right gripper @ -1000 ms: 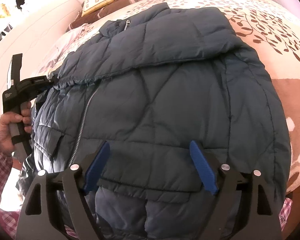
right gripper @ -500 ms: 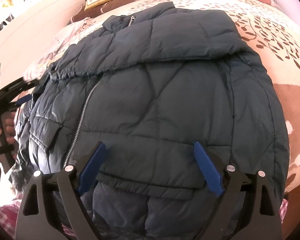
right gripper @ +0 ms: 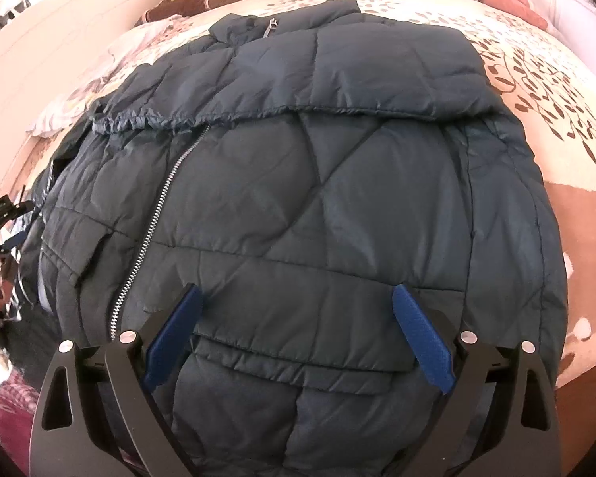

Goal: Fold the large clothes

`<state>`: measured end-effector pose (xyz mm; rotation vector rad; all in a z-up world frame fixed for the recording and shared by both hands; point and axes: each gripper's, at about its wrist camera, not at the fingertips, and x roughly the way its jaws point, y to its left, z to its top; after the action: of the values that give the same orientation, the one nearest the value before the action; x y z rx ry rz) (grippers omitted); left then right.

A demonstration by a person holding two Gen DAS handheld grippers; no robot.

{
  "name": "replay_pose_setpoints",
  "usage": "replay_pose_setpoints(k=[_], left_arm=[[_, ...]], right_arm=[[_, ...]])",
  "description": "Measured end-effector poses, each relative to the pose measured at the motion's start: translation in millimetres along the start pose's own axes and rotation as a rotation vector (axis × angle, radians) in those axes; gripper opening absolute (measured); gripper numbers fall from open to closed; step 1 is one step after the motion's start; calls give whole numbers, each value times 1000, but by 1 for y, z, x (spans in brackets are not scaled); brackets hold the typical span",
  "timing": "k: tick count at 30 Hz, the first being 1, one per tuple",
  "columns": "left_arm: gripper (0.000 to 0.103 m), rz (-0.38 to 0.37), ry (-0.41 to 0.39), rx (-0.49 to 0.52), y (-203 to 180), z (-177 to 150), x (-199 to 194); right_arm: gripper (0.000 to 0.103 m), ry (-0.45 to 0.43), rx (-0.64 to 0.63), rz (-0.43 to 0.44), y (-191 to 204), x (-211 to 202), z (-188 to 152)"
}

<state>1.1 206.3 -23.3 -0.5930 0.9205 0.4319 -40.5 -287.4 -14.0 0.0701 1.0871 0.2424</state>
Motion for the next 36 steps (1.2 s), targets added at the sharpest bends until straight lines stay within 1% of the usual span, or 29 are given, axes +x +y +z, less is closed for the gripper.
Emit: replay_pose_setpoints(k=[3, 9, 14, 20, 25, 26, 27, 28, 29, 30, 31, 32, 34, 36], left_arm=[[71, 4, -5, -52, 17, 2, 3], [71, -20, -27, -132, 35, 9, 9], [71, -23, -36, -209, 52, 17, 18], [71, -8, -74, -221, 57, 25, 25], [70, 9, -110, -231, 61, 38, 31], [69, 15, -121, -236, 62, 42, 32], [64, 22, -130, -241, 63, 45, 33], [53, 34, -138, -248, 65, 47, 34], [38, 38, -141, -253, 68, 49, 35], [30, 48, -141, -258, 70, 52, 36], [14, 68, -146, -260, 73, 53, 36], [10, 64, -150, -259, 75, 55, 35], [6, 59, -173, -250, 76, 56, 29], [4, 70, -219, -205, 68, 59, 17]], right_arm=[[93, 5, -7, -10, 2, 1, 1], [93, 14, -17, -25, 4, 3, 2], [93, 20, -22, -37, 7, 6, 2], [93, 25, -30, -50, 9, 7, 2], [93, 28, -35, -58, 10, 8, 3], [93, 29, -35, -60, 11, 8, 3], [93, 30, -36, -61, 11, 9, 3], [93, 30, -37, -62, 10, 9, 3], [93, 30, -37, -62, 11, 9, 3], [93, 31, -38, -63, 11, 9, 3], [93, 31, -38, -64, 10, 9, 3], [93, 31, -37, -64, 10, 10, 3], [93, 31, -37, -63, 10, 10, 3], [93, 31, -37, -63, 10, 10, 3]])
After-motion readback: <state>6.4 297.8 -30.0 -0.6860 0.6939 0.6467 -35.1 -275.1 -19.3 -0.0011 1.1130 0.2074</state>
